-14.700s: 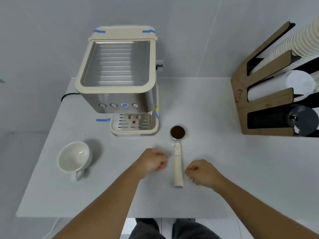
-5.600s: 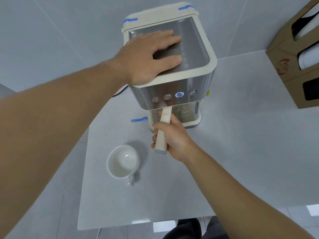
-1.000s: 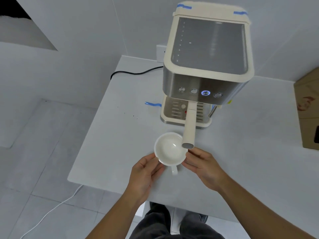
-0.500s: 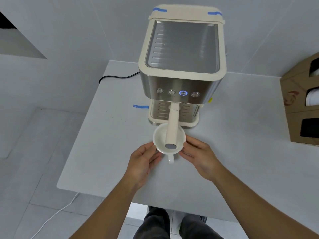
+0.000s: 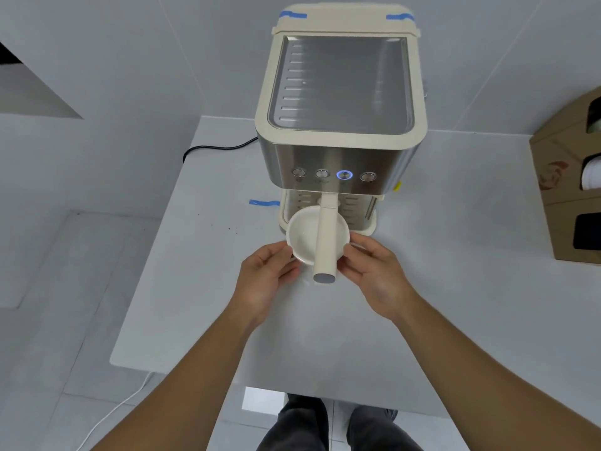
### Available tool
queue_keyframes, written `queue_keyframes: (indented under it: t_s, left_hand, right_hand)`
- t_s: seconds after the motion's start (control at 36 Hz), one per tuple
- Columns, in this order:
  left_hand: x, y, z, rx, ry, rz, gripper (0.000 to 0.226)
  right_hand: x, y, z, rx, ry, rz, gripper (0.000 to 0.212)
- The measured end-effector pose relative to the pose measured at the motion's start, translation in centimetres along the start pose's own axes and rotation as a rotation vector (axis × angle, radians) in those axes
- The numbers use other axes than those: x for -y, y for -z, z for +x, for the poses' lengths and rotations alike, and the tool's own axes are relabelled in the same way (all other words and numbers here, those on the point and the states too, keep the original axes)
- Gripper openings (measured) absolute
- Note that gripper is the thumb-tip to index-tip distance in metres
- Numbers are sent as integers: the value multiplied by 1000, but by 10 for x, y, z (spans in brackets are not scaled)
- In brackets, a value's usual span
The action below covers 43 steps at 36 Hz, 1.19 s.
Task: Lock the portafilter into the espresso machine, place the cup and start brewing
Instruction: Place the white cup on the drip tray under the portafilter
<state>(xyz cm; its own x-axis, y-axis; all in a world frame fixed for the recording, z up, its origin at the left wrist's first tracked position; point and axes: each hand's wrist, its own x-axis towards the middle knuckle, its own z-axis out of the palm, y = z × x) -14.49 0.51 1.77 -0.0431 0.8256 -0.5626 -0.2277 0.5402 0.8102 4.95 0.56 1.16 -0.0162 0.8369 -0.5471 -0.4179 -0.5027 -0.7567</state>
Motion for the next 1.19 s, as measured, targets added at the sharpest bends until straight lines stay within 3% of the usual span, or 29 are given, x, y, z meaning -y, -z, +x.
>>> queue_keyframes:
  t_s: [0.56, 1.19]
  left_hand:
    - [-31, -9, 44, 21, -29, 94, 26]
    - [-48, -23, 87, 50, -40, 160, 27]
  right_hand:
    - [2, -20, 16, -55, 113, 97, 31]
    - [6, -20, 24, -83, 32, 224, 31]
